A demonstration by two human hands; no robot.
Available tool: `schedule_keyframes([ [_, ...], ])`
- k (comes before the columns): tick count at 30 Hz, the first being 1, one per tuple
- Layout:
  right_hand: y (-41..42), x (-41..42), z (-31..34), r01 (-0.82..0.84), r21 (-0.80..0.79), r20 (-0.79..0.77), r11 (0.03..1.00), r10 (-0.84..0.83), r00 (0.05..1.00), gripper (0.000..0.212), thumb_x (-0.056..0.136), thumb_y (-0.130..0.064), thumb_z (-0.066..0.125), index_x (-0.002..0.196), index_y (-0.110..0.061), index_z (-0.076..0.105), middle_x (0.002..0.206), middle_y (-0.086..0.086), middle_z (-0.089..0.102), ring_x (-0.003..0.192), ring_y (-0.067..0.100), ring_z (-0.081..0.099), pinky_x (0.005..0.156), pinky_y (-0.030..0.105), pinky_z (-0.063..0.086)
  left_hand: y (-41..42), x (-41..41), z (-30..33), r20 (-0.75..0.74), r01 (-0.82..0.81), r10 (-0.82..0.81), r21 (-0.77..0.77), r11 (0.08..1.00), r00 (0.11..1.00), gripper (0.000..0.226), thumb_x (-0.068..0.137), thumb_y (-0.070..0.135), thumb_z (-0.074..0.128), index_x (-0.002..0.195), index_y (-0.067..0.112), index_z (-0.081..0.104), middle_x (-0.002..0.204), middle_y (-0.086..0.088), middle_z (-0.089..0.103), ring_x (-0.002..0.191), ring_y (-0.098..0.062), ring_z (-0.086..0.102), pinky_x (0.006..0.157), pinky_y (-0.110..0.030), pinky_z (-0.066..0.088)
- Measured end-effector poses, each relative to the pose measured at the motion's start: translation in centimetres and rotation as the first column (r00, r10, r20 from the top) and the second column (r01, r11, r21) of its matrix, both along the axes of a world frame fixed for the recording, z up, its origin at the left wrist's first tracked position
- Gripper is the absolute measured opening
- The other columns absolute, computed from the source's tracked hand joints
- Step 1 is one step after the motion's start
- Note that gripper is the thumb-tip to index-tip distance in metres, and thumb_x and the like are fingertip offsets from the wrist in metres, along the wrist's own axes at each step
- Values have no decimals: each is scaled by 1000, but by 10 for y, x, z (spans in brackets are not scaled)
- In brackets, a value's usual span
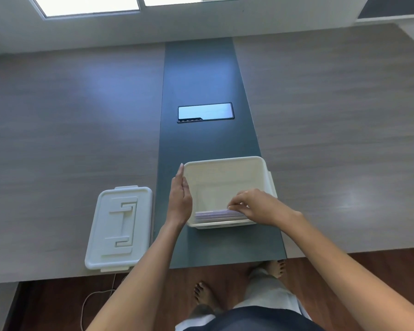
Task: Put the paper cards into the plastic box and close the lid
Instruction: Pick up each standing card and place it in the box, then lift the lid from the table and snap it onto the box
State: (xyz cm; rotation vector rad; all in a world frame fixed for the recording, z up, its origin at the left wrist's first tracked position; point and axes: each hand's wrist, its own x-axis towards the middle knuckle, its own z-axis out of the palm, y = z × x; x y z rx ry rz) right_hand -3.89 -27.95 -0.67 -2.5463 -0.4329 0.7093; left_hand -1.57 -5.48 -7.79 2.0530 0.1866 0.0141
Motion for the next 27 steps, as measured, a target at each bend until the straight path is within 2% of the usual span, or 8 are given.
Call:
schedule_keyframes([
  [5, -2, 1, -1, 4, 64, -28, 998, -2, 1000, 26, 97, -36, 58, 111, -20, 74, 111, -3, 71, 94, 15, 67, 87, 32, 54, -1, -1, 2, -10, -6, 6, -9, 1000, 1000, 47, 108, 25, 28, 154, 25, 27, 153, 6, 36, 127, 9, 31, 106, -14, 24],
  [8, -2, 9, -6, 43, 120, 59, 992, -50, 997, 27, 98, -36, 57, 109, -19, 75, 107, -3, 72, 91, 12, 66, 86, 33, 54, -1, -2, 3, -16, -3, 3, -7, 1000, 1000, 47, 108, 25, 28, 154, 26, 27, 152, 6, 36, 126, 9, 31, 104, -14, 25],
  [10, 1, 17, -12, 106, 236, 134, 966, -140, 981, 28, 97, -38, 57, 108, -19, 76, 104, -5, 72, 91, 10, 66, 85, 29, 53, -1, -2, 5, -16, 0, 0, -2, 1000, 1000, 47, 108, 25, 28, 154, 25, 27, 152, 7, 36, 125, 10, 31, 103, -11, 25],
  [14, 9, 36, -22, 190, 416, 294, 889, -329, 897, 28, 98, -35, 57, 110, -17, 75, 111, -5, 74, 101, 10, 68, 91, 26, 53, -1, -2, 6, -30, 7, -7, 5, 1000, 1000, 47, 108, 24, 28, 155, 25, 26, 149, 8, 37, 123, 11, 32, 100, -8, 24],
  [16, 14, 49, -28, 177, 404, 361, 897, -335, 870, 29, 98, -34, 57, 114, -18, 74, 120, -4, 72, 109, 13, 68, 96, 34, 54, -1, -3, 9, -39, 15, -14, 18, 1000, 999, 48, 107, 23, 28, 155, 25, 24, 144, 9, 39, 118, 14, 35, 98, -5, 24],
  [19, 24, 68, -35, 156, 310, 406, 938, -279, 870, 34, 99, -36, 55, 124, -19, 69, 135, 1, 64, 130, 19, 57, 106, 44, 48, 0, -4, 14, -60, 28, -25, 62, 998, 998, 48, 107, 24, 28, 155, 28, 23, 128, 9, 43, 103, 18, 46, 97, -18, 33],
  [23, 42, 87, -42, 112, 200, 435, 973, -191, 880, 39, 100, -38, 52, 132, -20, 63, 145, 5, 56, 142, 24, 43, 113, 46, 38, 10, -6, 19, -51, 44, -28, 345, 938, 998, 53, 102, 52, 22, 153, 36, 24, 138, 2, 47, 118, -18, 55, 93, -39, 46],
  [27, 67, 99, -42, 28, 76, 473, 997, -60, 879, 45, 101, -43, 46, 140, -22, 56, 153, 5, 46, 148, 25, 32, 116, 41, 28, 37, -15, 20, -27, 30, -18, 560, 828, 999, 68, 96, 66, 12, 154, 32, 23, 152, -5, 40, 138, -26, 42, 107, -47, 40],
])
